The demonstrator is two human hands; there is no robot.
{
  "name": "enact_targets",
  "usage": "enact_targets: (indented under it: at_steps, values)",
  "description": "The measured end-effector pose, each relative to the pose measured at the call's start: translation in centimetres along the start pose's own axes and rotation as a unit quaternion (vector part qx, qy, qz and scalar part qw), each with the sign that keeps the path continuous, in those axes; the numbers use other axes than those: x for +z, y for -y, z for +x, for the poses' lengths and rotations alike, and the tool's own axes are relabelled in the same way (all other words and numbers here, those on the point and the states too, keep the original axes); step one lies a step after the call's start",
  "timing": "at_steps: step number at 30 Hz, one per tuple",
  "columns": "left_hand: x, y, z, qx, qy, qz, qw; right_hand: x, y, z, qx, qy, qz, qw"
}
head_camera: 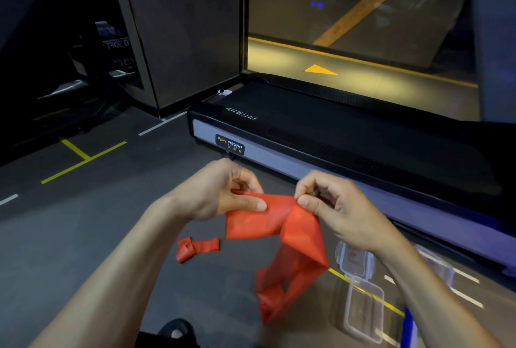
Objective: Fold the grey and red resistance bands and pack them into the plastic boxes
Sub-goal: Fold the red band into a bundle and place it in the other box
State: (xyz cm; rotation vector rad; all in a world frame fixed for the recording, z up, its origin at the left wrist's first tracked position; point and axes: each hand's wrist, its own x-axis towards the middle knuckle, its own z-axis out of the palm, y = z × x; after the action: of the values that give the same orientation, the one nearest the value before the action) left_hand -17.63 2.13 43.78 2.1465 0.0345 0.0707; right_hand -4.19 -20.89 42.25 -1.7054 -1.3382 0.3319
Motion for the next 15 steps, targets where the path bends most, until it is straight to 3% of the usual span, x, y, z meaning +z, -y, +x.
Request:
enact_targets:
  at_steps: [8, 15]
  values:
    - [0.2, -0.7, -0.1, 0.004, -0.029, -0.018, 0.999, -0.2, 0.0, -0.2, -0.003, -0.013, 0.014, 1.0]
    - [0.3, -1.2, -0.2, 0.023, -0.066, -0.101, 0.992, -0.8, -0.4, -0.4, 0.006, -0.038, 0.028, 0.999]
